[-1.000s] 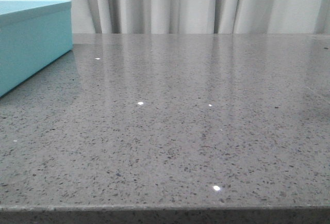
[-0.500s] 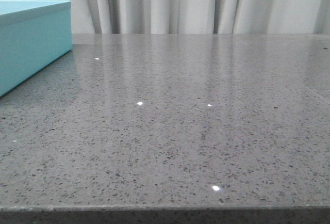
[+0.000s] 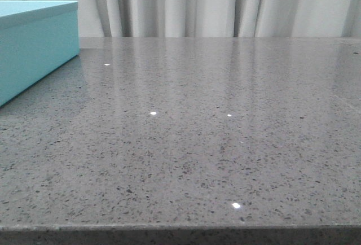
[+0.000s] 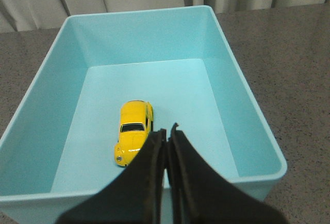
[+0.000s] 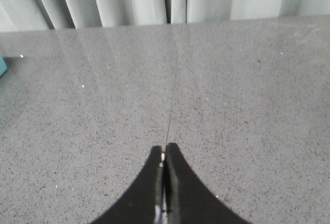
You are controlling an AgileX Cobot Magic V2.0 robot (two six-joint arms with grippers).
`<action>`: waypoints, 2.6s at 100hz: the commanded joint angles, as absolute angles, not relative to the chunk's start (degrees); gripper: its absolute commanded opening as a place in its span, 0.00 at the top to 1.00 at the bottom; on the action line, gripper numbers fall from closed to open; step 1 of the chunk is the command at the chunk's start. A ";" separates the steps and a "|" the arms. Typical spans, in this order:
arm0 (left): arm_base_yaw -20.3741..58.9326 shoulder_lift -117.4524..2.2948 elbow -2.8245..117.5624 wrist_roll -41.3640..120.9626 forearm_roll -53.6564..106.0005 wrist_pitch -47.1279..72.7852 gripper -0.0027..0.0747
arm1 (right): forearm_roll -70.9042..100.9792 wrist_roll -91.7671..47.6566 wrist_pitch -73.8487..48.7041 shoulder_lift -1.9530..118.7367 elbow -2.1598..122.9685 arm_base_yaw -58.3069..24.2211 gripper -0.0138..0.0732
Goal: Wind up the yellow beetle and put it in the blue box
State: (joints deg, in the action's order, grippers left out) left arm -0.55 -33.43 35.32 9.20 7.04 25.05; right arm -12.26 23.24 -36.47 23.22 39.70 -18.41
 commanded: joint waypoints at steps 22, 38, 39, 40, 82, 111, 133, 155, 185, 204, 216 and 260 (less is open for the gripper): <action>-0.15 -22.05 25.32 9.31 8.06 13.55 0.99 | -15.66 22.66 -23.55 12.95 31.33 -18.49 0.92; -0.15 -16.88 20.88 9.31 8.21 12.12 0.99 | -16.30 22.66 -23.12 7.34 27.11 -18.49 0.92; -0.15 -16.47 20.70 9.31 8.21 12.01 0.99 | -16.39 22.66 -23.12 7.12 26.79 -18.49 0.92; -0.15 -16.27 20.39 9.31 8.21 12.02 0.99 | -16.51 22.66 -23.12 6.67 26.63 -18.49 0.92; -0.15 -10.01 17.13 9.31 8.31 11.63 0.99 | -17.08 22.66 -22.99 0.33 23.47 -18.49 0.92; -0.15 -10.01 17.13 9.31 8.31 11.63 0.99 | -17.08 22.66 -23.04 0.33 23.47 -18.49 0.92; -0.15 -10.01 17.13 9.31 8.31 11.63 0.99 | -17.08 22.66 -23.04 0.33 23.47 -18.49 0.92; -0.15 -10.01 17.13 9.31 8.31 11.63 0.99 | -17.08 22.66 -23.04 0.33 23.47 -18.49 0.92; -0.17 -10.01 10.98 9.31 7.56 4.38 0.99 | -17.08 22.66 -23.10 0.33 23.47 -18.49 0.92; -0.17 -5.80 5.15 5.86 4.46 -4.43 0.99 | -17.08 22.66 -23.10 0.33 23.47 -18.49 0.92; -0.17 -1.90 2.58 5.09 4.32 -4.19 0.99 | -17.08 22.66 -23.10 0.33 23.47 -18.49 0.92; -0.17 2.06 -2.25 3.66 3.06 -0.84 0.99 | -17.08 22.66 -23.10 0.38 23.35 -18.49 0.92</action>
State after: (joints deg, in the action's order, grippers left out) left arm -0.55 0.24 0.23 4.33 3.12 2.62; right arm -15.99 23.24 -27.94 -0.52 22.26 -18.41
